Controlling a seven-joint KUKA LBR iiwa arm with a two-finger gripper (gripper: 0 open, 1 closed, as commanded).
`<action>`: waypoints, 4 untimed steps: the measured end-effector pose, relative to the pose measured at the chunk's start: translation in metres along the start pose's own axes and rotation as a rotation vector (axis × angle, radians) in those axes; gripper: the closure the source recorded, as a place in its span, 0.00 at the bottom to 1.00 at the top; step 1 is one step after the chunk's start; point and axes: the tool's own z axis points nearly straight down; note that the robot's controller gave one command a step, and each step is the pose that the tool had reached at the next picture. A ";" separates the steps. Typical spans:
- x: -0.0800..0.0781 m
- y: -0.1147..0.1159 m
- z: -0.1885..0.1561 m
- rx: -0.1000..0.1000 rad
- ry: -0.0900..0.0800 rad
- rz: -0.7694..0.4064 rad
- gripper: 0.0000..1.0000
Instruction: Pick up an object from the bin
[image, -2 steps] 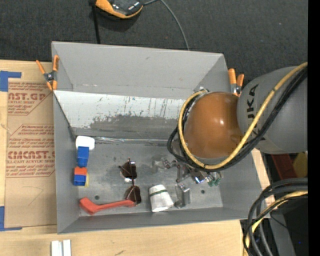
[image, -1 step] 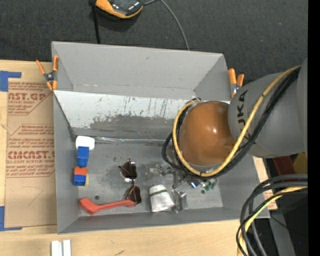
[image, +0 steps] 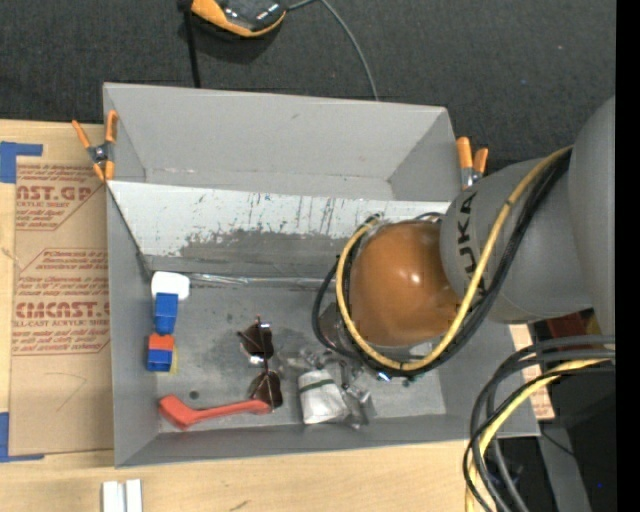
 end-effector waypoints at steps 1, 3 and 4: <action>-0.001 0.001 0.024 -0.001 0.000 0.036 1.00; -0.001 0.002 0.020 -0.003 0.003 0.035 1.00; 0.001 0.003 -0.001 -0.008 0.009 0.035 1.00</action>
Offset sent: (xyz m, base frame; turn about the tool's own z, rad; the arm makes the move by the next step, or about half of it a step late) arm 0.0000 0.0000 0.0000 0.0000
